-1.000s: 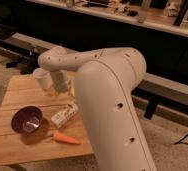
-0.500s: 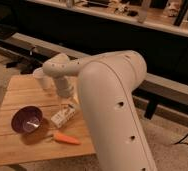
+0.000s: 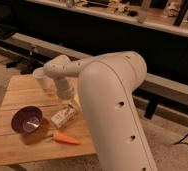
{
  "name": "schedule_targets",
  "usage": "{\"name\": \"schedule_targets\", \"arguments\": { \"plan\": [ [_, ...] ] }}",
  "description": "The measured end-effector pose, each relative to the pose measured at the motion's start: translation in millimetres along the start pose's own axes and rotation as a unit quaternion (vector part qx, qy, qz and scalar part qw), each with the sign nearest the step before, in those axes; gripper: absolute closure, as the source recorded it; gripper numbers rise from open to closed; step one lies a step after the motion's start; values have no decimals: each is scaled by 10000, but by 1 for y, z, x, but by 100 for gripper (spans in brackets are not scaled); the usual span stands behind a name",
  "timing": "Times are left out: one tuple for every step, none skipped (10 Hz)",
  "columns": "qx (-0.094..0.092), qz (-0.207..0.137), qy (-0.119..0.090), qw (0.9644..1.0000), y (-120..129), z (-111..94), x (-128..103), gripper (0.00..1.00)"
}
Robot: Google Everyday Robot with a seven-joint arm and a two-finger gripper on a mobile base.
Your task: Stand the bottle upright
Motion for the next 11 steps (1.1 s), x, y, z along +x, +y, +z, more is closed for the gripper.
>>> {"name": "schedule_targets", "arguments": {
  "plan": [
    [1, -1, 1, 10000, 0, 0, 0, 20],
    [1, 0, 1, 10000, 0, 0, 0, 20],
    [1, 0, 0, 10000, 0, 0, 0, 20],
    [1, 0, 1, 10000, 0, 0, 0, 20],
    [1, 0, 1, 10000, 0, 0, 0, 20],
    [1, 0, 1, 10000, 0, 0, 0, 20],
    [2, -2, 1, 10000, 0, 0, 0, 20],
    [2, -9, 0, 10000, 0, 0, 0, 20],
    [2, -24, 0, 10000, 0, -1, 0, 20],
    [-13, -47, -13, 10000, 0, -2, -1, 20],
    [-52, -55, -21, 10000, 0, -2, -2, 20]
  ]
}}
